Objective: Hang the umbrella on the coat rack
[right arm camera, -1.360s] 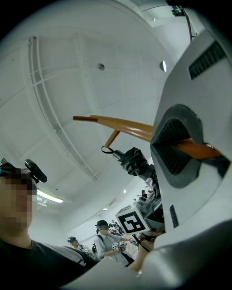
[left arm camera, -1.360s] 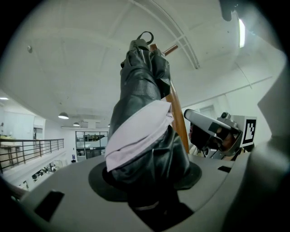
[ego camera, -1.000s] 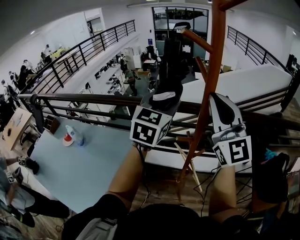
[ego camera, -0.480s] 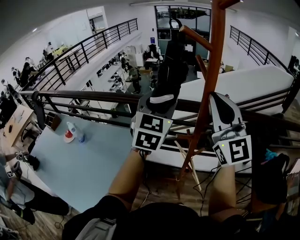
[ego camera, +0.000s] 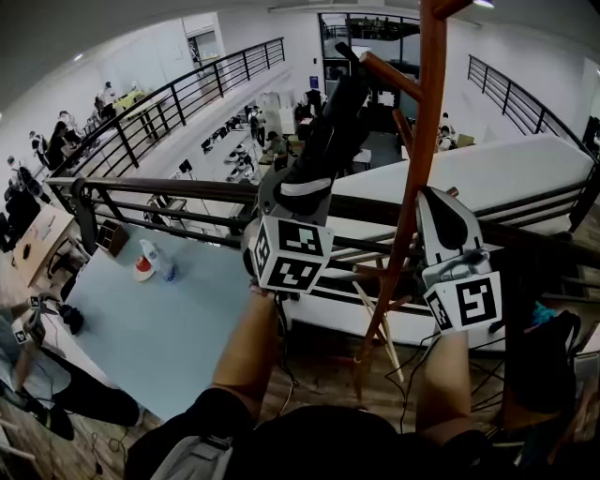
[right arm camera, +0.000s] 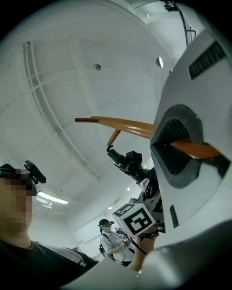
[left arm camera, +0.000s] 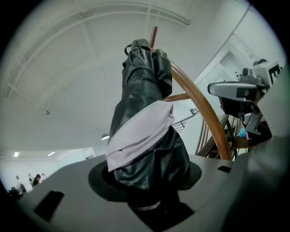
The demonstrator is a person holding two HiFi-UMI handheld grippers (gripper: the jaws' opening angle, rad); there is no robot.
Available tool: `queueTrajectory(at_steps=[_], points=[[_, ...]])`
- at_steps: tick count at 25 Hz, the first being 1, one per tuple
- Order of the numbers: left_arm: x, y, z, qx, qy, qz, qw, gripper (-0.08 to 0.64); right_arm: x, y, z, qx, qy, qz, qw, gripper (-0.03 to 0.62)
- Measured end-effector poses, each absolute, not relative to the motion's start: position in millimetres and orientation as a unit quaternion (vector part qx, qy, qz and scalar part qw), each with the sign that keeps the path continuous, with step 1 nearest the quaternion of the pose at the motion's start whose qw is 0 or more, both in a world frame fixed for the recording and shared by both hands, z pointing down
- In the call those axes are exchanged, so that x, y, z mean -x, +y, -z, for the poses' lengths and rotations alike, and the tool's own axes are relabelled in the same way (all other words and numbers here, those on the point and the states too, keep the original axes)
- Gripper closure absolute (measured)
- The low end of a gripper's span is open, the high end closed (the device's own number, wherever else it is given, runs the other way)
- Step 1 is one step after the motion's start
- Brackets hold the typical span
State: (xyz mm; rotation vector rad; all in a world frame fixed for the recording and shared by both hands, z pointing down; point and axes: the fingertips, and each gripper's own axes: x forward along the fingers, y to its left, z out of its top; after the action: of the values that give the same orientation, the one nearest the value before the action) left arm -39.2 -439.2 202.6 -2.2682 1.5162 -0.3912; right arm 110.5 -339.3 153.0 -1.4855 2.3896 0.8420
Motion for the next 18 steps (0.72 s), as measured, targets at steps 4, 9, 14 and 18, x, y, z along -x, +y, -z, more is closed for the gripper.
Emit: queueTrajectory(at_steps=[4, 9, 14, 18], points=[[35.9, -437.9, -199.9, 0.811, 0.528, 0.154, 0.197, 0.324, -111.0, -336.3, -150.8, 0.502, 0.81, -0.284, 0.105, 0.561], [34.2, -438.6, -205.5, 0.811, 0.522, 0.176, 0.199, 0.322, -110.3, -335.0, -150.7, 0.501, 0.81, -0.285, 0.106, 0.562], [39.3, -429.8, -196.2, 0.823, 0.509, 0.155, 0.201, 0.322, -109.9, -334.2, -152.0, 0.501, 0.811, -0.284, 0.105, 0.561], [20.0, -414.2, -180.6, 0.878, 0.425, 0.11, 0.192, 0.322, -111.6, -336.8, -154.4, 0.5, 0.812, -0.282, 0.105, 0.561]])
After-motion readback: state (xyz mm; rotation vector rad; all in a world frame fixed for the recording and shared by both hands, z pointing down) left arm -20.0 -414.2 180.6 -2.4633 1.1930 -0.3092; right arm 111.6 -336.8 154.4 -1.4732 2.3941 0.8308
